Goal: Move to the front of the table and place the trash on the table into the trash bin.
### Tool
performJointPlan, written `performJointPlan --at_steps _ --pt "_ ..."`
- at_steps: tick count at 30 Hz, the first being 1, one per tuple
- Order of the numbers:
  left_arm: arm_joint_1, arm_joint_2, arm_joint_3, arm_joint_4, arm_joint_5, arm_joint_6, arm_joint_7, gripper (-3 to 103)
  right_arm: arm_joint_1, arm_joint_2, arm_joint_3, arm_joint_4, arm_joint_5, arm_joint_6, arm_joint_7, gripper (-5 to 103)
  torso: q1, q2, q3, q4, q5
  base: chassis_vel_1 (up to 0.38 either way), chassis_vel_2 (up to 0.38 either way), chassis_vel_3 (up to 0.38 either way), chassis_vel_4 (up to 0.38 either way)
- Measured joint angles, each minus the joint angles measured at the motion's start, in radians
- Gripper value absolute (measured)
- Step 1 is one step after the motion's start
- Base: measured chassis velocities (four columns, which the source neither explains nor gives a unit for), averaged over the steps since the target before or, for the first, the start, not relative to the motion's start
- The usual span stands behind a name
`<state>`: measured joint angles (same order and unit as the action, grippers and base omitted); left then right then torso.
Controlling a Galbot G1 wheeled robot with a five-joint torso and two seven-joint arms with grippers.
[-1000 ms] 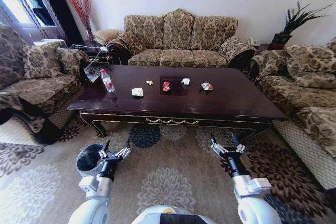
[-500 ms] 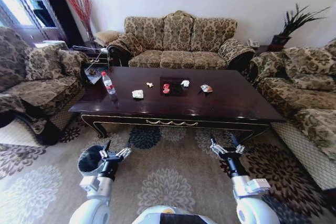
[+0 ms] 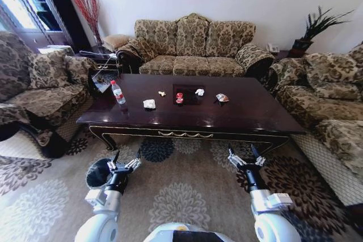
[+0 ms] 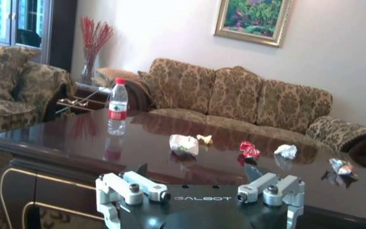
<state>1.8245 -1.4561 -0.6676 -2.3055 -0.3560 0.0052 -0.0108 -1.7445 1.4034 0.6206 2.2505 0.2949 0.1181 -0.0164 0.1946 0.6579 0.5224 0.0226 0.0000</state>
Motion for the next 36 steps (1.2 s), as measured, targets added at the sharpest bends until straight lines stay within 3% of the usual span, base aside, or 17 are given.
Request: performJointPlan --at_steps 36 --pt "0.021 -0.01 -0.003 -0.008 0.007 0.002 -0.001 100 -0.007 0.001 0.003 0.0 0.003 0.006 -0.002 100 0.066 0.156 0.091 0.0 0.0 0.0 0.0 0.0 0.0"
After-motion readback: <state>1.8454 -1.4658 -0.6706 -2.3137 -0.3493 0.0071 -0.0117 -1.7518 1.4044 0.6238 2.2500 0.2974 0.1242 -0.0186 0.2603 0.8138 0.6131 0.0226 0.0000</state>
